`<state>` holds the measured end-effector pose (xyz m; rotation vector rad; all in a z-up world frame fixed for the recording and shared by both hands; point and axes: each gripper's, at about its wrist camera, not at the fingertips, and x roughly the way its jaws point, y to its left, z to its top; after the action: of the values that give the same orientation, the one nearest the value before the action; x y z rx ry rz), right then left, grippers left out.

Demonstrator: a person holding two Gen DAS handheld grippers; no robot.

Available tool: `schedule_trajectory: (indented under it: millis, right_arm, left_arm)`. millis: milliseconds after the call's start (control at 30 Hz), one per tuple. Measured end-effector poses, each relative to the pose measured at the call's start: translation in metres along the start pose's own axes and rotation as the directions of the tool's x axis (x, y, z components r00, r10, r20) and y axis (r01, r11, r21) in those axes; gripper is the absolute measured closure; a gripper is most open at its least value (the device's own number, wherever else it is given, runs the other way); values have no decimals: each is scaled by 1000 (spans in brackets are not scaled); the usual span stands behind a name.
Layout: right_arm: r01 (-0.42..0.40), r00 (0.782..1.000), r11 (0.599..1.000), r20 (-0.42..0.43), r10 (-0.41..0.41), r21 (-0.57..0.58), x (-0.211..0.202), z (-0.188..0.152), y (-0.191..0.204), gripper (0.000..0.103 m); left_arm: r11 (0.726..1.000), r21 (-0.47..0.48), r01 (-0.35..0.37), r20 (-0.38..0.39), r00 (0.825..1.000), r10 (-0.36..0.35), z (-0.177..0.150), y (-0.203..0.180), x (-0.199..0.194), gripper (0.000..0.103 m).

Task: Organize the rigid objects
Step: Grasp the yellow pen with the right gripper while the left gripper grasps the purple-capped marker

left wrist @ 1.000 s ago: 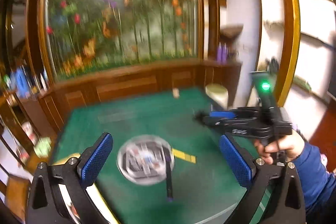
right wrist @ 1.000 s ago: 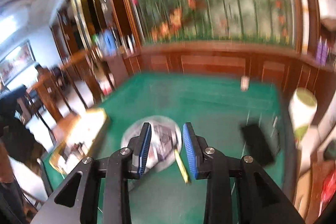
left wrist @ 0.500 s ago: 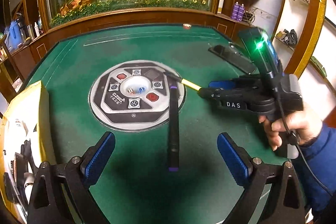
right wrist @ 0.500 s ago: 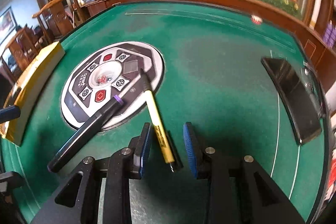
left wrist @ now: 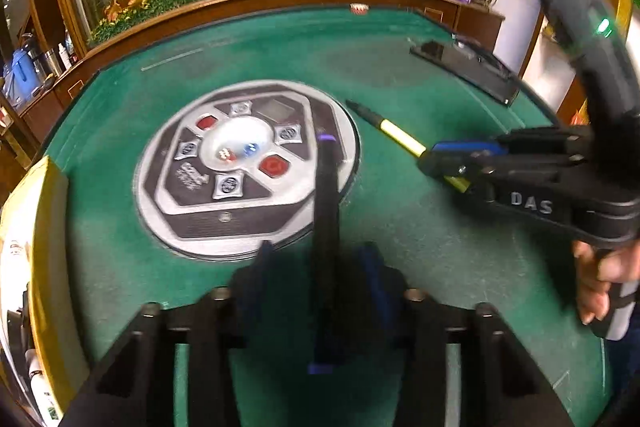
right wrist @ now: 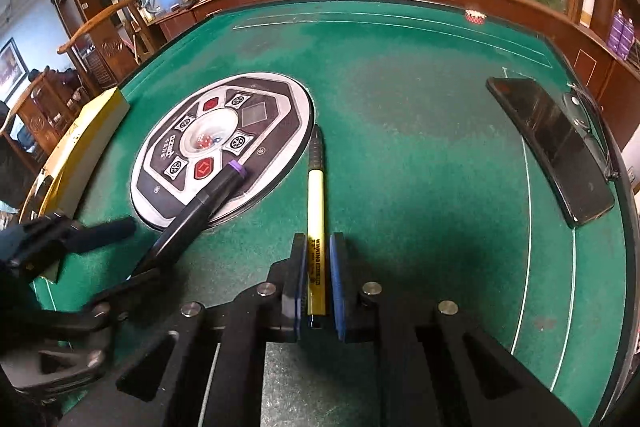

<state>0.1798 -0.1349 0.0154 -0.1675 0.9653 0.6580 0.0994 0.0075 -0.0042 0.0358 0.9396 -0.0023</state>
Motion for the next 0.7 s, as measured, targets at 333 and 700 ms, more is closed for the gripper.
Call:
schedule_trajectory:
  millis: [333,700]
  right_arm:
    - [-9,1000,1000,3,9,-5,-4,-3,4,93]
    - [-113,992,990,52,118,-90,-27,-8,51,93]
  left_arm:
    - [997,-73,40,41,998,-37,-11,4,-9,89]
    - [979,-194,62,155,987,-32,-35,27,-58,88]
